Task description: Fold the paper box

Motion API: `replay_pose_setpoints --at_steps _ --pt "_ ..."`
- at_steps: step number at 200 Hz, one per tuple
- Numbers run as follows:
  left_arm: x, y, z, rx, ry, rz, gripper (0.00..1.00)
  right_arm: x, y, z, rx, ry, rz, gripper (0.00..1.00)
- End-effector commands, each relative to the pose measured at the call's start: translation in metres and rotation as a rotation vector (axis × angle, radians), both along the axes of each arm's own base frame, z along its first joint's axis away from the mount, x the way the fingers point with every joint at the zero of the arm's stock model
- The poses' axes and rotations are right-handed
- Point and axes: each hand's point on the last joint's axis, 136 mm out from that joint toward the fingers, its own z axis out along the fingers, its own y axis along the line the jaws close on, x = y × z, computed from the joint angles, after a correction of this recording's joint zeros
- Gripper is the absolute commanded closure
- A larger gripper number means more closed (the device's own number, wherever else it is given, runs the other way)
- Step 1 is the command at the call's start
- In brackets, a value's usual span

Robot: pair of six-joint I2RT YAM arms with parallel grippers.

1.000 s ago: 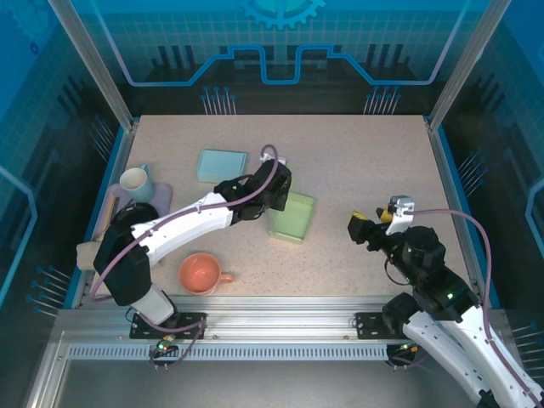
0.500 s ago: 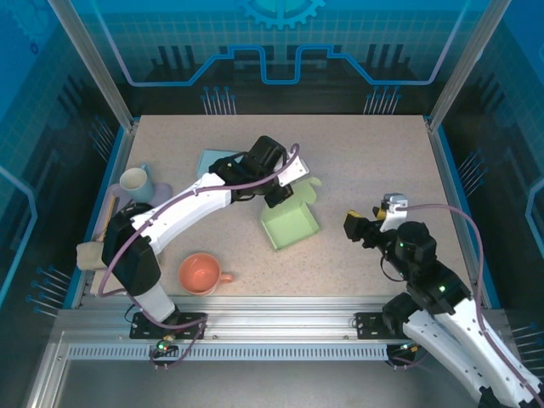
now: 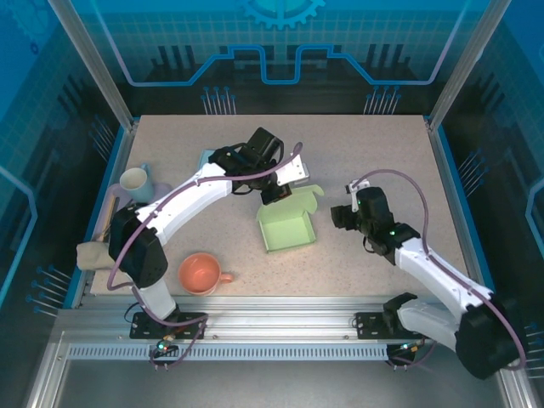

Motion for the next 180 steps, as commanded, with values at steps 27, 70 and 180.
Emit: replay_pose_setpoints --at_steps 27,70,180 --pt "-0.01 0.001 0.007 -0.065 0.009 -0.06 1.0 0.02 0.066 0.024 0.091 -0.22 0.46 0.29" --pt "-0.016 0.007 0.012 -0.084 0.019 -0.068 1.0 0.015 0.083 0.032 0.099 -0.301 0.643 0.35" --pt "-0.018 0.023 0.055 -0.209 -0.166 -0.042 1.0 0.026 0.072 0.05 -0.002 -0.334 1.099 0.31"
